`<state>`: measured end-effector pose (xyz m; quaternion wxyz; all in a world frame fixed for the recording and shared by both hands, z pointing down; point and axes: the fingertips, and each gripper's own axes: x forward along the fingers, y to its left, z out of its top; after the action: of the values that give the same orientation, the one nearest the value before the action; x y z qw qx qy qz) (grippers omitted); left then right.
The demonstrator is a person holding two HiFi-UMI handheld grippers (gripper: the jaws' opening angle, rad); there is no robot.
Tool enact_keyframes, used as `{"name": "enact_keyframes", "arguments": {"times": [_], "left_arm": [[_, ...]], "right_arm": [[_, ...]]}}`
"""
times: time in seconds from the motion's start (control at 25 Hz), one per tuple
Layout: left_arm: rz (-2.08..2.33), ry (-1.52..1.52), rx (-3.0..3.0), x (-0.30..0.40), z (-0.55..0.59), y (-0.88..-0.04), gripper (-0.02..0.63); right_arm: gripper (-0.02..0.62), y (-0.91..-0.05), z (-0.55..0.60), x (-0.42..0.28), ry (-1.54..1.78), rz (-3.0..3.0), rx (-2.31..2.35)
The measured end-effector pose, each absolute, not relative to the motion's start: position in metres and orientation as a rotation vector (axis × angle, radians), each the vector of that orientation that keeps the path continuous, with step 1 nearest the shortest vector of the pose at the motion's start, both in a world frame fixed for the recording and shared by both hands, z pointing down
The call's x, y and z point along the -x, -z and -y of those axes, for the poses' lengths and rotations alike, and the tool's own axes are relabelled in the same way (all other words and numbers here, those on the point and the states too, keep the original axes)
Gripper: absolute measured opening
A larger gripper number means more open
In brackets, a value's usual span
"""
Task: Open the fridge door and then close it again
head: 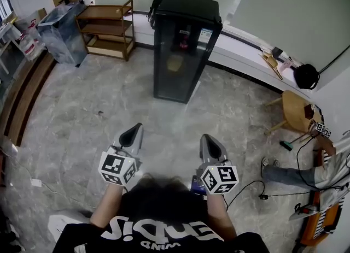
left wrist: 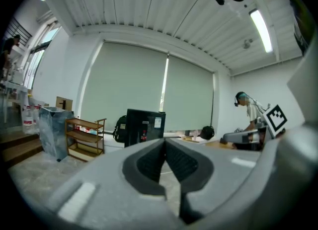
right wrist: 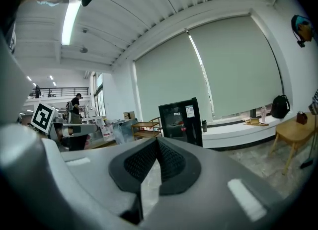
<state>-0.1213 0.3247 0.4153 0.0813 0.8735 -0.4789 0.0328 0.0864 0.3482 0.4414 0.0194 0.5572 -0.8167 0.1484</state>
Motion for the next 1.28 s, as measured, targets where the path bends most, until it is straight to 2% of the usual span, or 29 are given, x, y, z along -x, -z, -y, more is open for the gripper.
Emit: {"name": "enact_keyframes", "arguments": {"times": [0.6,1.28], "left_arm": [[1.291,-0.05,-2.679,0.167,-0.276,-0.425,0.002],[1.312,-0.007,-2.64,0.153,-0.147,-0.428,0.002]], "right_arm": [[0.0,-0.452,-0.333,-0.049,-0.404,2.468,-1.858],[0.0,-0.463,-0.203,-0.07,-0.424,2.479,-1.861]]}}
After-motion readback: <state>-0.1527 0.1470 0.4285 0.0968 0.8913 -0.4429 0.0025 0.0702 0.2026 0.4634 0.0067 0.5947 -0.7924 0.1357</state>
